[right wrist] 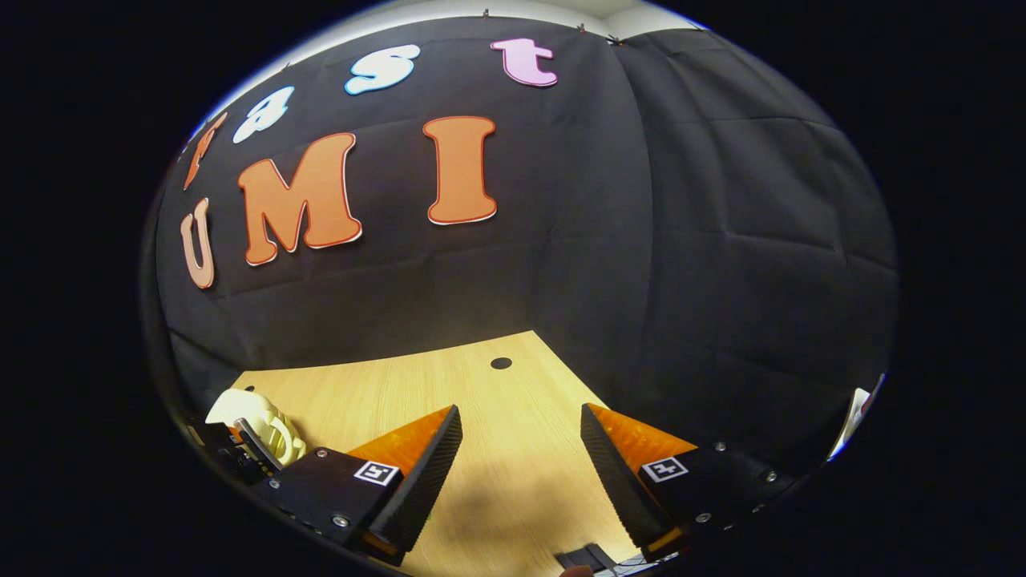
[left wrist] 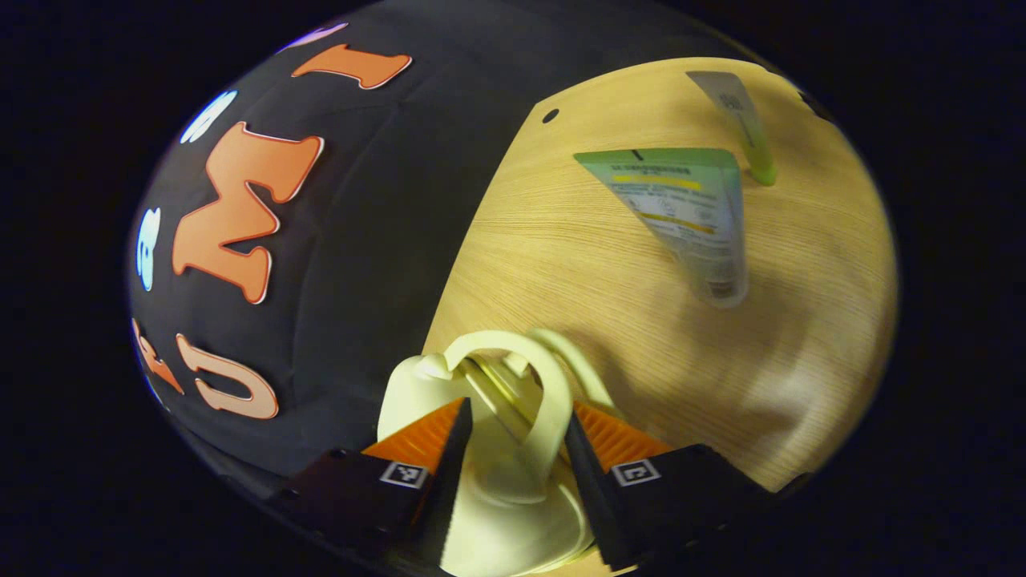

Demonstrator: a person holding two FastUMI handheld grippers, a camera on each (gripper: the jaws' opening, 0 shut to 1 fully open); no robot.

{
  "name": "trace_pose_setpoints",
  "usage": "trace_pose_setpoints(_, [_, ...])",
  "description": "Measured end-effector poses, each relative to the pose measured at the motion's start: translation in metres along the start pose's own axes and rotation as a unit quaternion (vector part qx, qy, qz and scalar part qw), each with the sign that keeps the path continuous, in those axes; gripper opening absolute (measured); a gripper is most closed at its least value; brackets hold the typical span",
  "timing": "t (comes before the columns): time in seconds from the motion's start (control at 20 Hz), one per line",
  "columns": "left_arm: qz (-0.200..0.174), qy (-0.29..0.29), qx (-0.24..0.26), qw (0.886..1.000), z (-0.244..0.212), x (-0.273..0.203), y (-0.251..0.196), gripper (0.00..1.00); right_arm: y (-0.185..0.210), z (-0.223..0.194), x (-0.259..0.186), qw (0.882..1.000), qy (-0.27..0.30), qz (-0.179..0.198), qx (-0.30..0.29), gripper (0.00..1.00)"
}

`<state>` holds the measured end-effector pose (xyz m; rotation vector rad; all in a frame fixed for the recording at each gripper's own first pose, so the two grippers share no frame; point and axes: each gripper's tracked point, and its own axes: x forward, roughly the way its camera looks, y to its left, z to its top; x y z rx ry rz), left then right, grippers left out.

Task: First open the suitcase, pack the skin care products into it, and then close the suitcase.

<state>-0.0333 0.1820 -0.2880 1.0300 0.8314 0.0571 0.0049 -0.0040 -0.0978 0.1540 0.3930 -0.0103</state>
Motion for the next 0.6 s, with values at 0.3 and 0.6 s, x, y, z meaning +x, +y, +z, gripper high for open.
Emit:
trace_pose_setpoints(0.3, [-0.018, 0.028, 0.045, 0.998, 0.001, -0.005, -0.01, 0.14, 0.005, 0.004, 0.001, 1.0, -0.004, 0.018, -0.013, 0.94])
trace_pose_setpoints(0.6, [-0.048, 0.034, -0.054, 0.997, 0.003, -0.009, -0.003, 0.1, 0.018, 0.005, 0.001, 0.998, -0.005, 0.053, -0.034, 0.94])
